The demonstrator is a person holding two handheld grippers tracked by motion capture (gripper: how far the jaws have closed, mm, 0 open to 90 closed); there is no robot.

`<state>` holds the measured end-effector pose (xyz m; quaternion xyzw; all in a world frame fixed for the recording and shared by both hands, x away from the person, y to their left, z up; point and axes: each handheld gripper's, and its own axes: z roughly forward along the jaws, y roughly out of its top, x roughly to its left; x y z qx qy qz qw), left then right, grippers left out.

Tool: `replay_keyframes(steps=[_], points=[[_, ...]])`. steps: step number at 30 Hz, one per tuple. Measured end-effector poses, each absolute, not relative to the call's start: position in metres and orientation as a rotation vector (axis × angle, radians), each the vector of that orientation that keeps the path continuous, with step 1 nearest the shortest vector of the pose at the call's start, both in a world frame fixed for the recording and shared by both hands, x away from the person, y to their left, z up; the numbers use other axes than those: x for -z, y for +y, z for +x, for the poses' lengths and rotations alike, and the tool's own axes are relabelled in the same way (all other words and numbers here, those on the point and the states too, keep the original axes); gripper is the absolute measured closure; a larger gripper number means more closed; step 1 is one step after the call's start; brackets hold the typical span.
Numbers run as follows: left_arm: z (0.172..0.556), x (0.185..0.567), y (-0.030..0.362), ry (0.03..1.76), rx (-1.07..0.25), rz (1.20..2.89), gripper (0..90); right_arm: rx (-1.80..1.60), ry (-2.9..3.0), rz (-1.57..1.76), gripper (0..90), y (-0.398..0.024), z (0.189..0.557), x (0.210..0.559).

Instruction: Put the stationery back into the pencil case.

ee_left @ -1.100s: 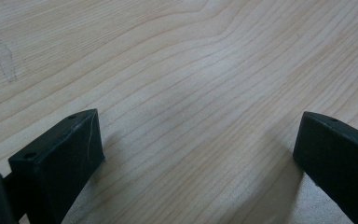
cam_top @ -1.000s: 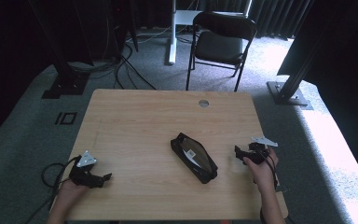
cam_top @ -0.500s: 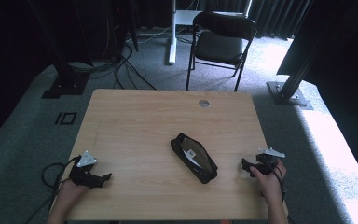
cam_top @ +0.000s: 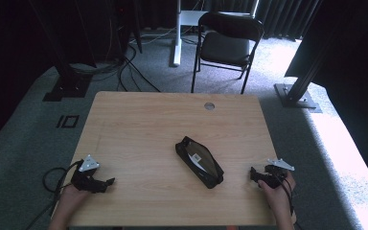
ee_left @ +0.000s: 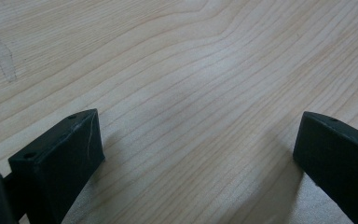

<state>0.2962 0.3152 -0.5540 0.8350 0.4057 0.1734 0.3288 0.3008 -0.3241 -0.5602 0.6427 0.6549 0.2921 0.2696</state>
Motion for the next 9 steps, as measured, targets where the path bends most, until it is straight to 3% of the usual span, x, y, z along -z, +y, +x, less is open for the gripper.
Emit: replay_keyframes(steps=[9], points=[[0.2962, 0.5540, 0.3152, 1.061, -0.454, 2.186, 1.6, -0.793, 1.778, 1.721, 11.6, -0.3248, 0.3031, 0.5603]])
